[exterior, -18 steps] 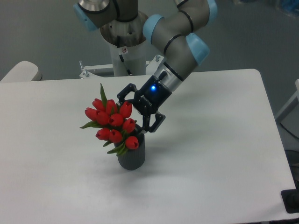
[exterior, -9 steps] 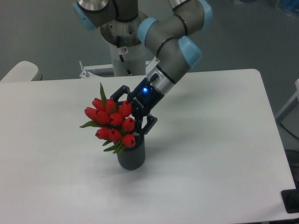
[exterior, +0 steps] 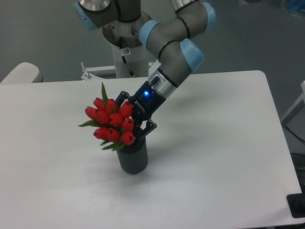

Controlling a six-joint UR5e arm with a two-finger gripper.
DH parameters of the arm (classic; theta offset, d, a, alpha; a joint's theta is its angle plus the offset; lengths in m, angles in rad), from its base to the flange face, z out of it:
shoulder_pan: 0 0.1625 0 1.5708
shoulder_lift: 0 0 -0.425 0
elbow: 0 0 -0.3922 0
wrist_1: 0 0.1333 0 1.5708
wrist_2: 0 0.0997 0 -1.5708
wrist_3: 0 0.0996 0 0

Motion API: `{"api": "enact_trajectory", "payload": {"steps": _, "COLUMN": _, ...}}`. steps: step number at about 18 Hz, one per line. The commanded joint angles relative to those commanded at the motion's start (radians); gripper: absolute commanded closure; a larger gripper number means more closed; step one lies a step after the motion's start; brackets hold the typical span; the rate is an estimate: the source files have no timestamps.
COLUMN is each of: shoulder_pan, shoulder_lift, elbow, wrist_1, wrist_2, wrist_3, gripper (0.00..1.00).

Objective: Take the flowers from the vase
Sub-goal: 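Lower the gripper around the tulip stems and close it, then lift the gripped tulip bouquet straight up out of the grey vase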

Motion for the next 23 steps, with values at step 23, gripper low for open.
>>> {"api": "enact_trajectory", "payload": {"steps": 23, "shoulder_pan": 0.020, "shoulder_lift": 0.100, "elbow": 0.173, "wrist_1": 0.000, "wrist_2": -0.046, "wrist_3": -0.448, "gripper": 0.72}}
